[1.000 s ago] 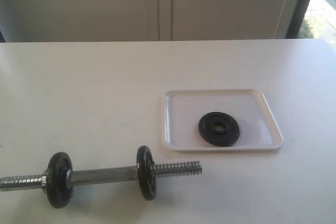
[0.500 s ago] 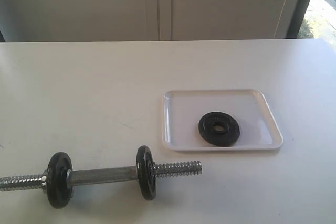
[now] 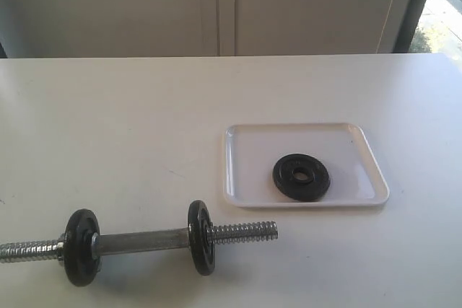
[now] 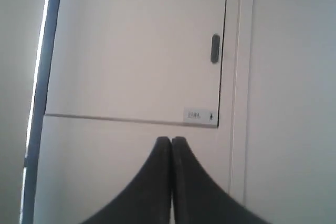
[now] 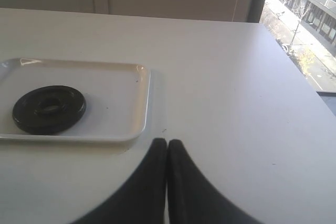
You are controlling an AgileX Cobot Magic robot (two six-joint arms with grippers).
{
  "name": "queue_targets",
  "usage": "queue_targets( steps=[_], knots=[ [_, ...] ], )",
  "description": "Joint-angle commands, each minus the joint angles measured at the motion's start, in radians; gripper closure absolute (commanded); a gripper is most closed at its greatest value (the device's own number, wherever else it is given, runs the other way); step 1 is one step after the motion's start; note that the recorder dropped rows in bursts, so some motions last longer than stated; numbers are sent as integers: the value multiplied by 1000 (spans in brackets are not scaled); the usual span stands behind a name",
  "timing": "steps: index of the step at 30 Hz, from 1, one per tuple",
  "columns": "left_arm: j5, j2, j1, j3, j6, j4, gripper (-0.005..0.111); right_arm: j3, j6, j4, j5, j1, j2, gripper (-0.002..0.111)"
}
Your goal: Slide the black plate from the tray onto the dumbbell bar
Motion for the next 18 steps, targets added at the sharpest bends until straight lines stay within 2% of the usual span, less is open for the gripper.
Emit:
queue_targets(
  steps=[1, 2, 3, 6, 7, 8, 10, 13, 18],
  knots=[
    [497, 225, -6, -237, 161, -4, 107, 5, 2, 3, -9, 1, -5, 108],
    [594, 267, -6, -280, 177, -4, 107, 5, 2, 3, -9, 1, -5, 108],
    [750, 338, -6, -351, 208, -4, 107, 5, 2, 3, -9, 1, -5, 108],
    [1001, 475, -9, -468, 273, -4, 107, 5, 2, 3, -9, 1, -5, 108],
    [1103, 537, -29, -512, 307, -14, 107, 5, 2, 3, -9, 1, -5, 108],
    [1139, 564, -45, -530, 346, -36, 107, 5, 2, 3, -9, 1, -5, 108],
    [1195, 629, -110, -543, 525, -149, 107, 5, 2, 3, -9, 1, -5, 108],
    [1236, 721, -236, -543, 767, -294, 107, 5, 2, 3, -9, 1, -5, 108],
    [1200, 878, -427, -546, 835, -244, 107, 5, 2, 3, -9, 1, -5, 108]
  ],
)
